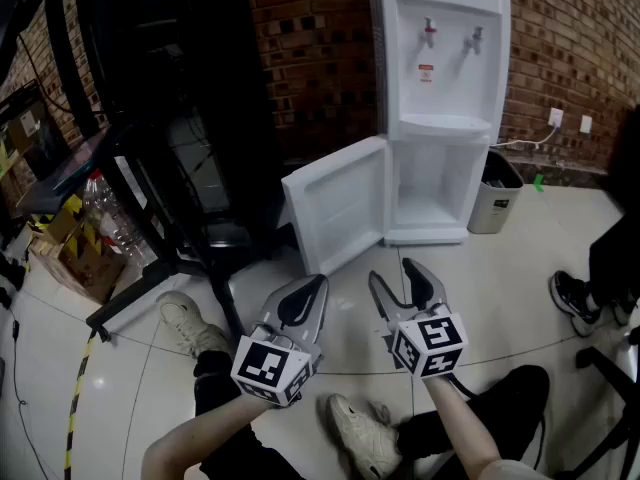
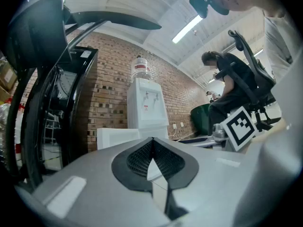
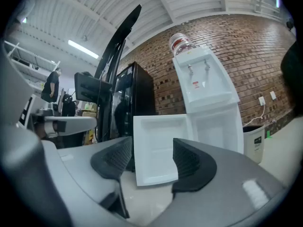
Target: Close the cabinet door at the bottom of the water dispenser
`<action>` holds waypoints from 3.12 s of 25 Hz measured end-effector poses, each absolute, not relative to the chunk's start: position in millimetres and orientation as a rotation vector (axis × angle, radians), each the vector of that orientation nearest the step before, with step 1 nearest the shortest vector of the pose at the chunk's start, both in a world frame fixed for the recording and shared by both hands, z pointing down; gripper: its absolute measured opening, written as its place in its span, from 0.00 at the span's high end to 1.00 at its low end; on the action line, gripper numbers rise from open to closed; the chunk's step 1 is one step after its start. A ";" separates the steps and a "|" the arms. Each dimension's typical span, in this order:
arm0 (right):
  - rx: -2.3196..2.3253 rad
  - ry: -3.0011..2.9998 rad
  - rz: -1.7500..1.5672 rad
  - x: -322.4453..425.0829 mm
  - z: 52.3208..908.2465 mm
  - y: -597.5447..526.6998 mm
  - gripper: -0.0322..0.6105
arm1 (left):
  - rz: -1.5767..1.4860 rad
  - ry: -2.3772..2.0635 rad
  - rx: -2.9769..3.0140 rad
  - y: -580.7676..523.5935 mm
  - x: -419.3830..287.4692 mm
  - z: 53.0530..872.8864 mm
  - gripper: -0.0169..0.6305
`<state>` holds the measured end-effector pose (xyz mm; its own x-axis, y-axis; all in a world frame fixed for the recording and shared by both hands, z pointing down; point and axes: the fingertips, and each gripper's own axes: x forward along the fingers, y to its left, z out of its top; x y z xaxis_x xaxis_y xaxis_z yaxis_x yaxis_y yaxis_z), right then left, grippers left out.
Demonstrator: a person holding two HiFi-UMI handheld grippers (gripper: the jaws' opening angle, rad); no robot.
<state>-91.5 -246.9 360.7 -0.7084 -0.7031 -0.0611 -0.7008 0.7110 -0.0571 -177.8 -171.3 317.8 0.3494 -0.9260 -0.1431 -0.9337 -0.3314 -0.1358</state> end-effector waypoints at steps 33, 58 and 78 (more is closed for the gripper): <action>-1.467 2.892 0.111 -305.0 405.8 -368.4 0.52 | 0.251 1.994 -2.280 -152.9 -287.2 335.0 0.97; -1.392 3.029 0.264 -281.2 415.2 -348.8 0.62 | 0.358 1.943 -2.349 -174.4 -256.0 318.5 0.97; -1.336 3.084 0.222 -178.2 417.5 -309.2 0.59 | 0.286 1.856 -2.366 -212.8 -207.4 318.7 0.97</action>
